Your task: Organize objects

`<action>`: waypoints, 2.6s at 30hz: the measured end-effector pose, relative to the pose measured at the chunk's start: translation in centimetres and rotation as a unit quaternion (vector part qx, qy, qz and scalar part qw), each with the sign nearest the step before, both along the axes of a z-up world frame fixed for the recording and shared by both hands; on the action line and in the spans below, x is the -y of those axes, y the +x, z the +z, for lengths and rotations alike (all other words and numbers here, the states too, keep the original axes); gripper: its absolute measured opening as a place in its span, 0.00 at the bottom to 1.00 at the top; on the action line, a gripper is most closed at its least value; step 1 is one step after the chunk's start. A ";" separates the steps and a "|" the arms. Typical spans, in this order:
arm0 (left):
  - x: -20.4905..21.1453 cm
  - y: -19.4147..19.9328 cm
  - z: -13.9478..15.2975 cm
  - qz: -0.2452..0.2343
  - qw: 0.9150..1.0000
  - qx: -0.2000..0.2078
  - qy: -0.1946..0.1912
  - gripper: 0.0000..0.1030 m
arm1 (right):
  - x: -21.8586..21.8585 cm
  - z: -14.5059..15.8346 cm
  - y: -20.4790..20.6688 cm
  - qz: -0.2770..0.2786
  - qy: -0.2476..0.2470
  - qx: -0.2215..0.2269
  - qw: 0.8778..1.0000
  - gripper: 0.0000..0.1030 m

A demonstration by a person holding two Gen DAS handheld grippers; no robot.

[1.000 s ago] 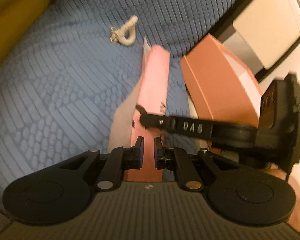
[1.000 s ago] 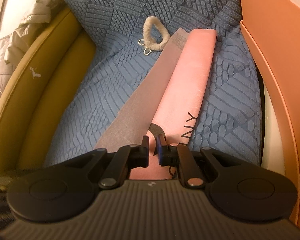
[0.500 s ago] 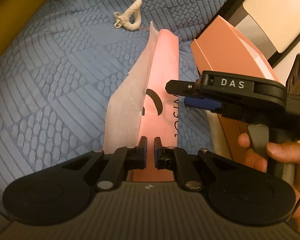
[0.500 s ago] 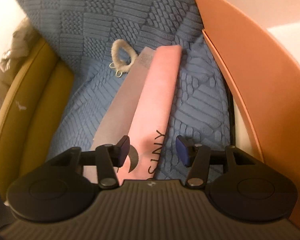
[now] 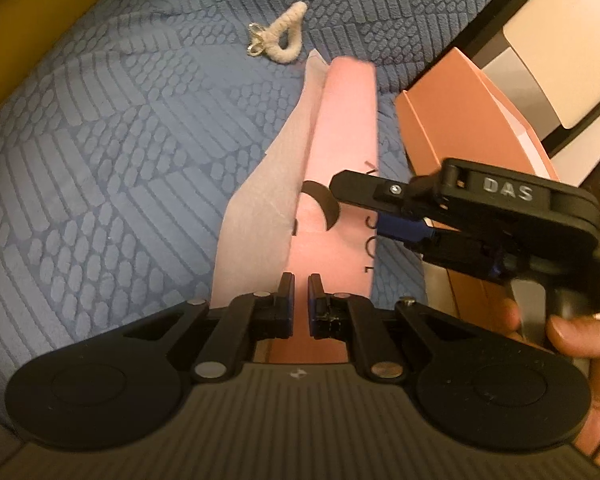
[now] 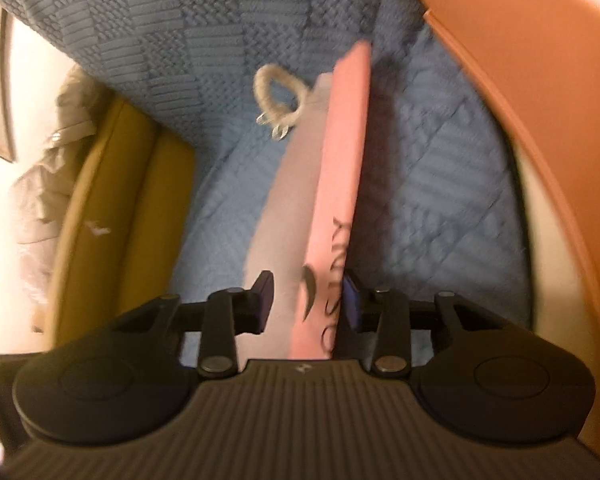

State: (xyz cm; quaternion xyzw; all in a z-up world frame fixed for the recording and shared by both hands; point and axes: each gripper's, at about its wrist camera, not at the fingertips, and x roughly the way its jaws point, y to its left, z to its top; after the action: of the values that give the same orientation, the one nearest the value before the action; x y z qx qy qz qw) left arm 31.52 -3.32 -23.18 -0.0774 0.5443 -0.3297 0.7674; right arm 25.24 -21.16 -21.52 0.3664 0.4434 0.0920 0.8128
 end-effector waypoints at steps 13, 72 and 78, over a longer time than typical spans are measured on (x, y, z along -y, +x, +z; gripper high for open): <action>0.1 0.0 0.3 -0.003 1.000 -0.005 -0.026 0.10 | -0.9 0.6 0.2 0.007 -0.055 0.001 0.998 0.08; -2.3 3.0 -1.5 0.046 0.996 -0.059 -0.050 0.11 | -4.4 0.8 1.1 0.062 -0.148 0.011 0.987 0.25; -3.4 3.4 0.8 0.052 0.998 -0.011 -0.037 0.11 | -4.1 0.6 1.2 0.064 -0.133 0.009 0.989 0.25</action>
State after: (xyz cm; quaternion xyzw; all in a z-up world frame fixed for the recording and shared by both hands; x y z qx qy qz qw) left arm 34.90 0.07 -22.37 -0.1376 0.5355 -0.3079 0.7743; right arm 26.40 -17.10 -20.89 0.2249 0.4670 0.0867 0.8508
